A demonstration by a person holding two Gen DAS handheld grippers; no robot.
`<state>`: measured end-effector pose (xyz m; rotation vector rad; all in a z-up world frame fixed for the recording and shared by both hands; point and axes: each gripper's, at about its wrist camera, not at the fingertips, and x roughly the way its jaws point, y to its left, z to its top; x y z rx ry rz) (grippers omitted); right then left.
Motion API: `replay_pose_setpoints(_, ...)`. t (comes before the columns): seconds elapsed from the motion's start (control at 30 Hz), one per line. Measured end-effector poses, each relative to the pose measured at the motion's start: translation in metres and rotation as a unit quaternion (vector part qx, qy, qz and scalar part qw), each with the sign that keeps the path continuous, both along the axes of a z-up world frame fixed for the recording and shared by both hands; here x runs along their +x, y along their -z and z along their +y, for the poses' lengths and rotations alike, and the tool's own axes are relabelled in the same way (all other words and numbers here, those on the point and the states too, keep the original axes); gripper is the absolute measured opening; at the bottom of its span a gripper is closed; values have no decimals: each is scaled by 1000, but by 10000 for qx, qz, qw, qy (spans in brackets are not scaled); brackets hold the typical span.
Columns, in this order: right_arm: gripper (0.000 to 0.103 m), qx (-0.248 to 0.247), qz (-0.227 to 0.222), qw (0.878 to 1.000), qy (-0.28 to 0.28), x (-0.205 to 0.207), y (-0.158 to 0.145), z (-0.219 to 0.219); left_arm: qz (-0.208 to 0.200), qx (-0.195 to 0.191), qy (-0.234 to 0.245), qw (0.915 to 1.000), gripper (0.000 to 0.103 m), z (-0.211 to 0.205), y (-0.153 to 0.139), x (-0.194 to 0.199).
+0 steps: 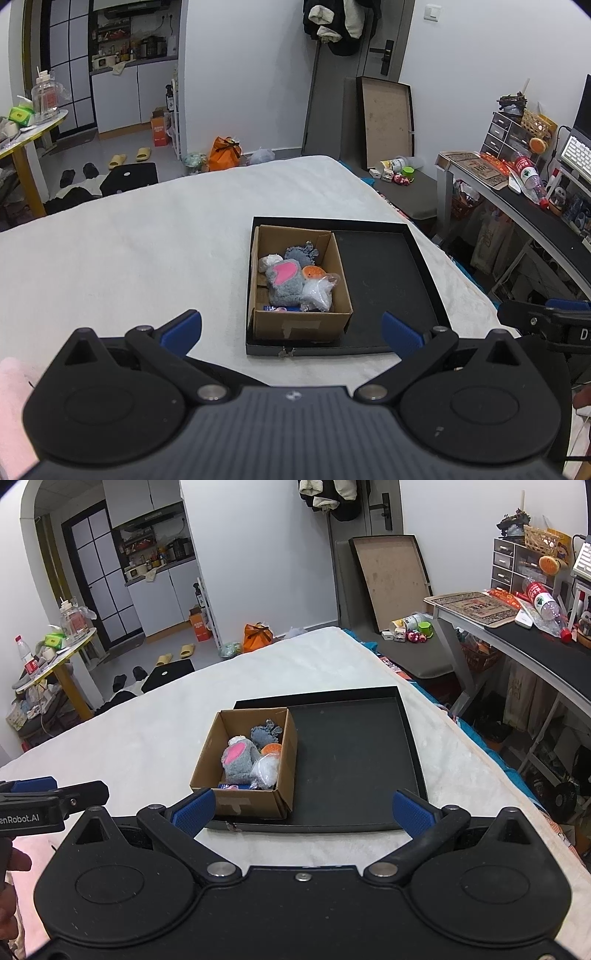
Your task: Organize soft objects
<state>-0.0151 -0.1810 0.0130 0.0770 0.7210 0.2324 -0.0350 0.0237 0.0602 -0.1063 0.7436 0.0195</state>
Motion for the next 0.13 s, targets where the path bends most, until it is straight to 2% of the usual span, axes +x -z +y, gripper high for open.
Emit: replay_pose_setpoints(0.13, 103, 28, 24, 10000, 38, 3, 3, -1, 30, 28, 52, 10000, 103, -3, 2, 4)
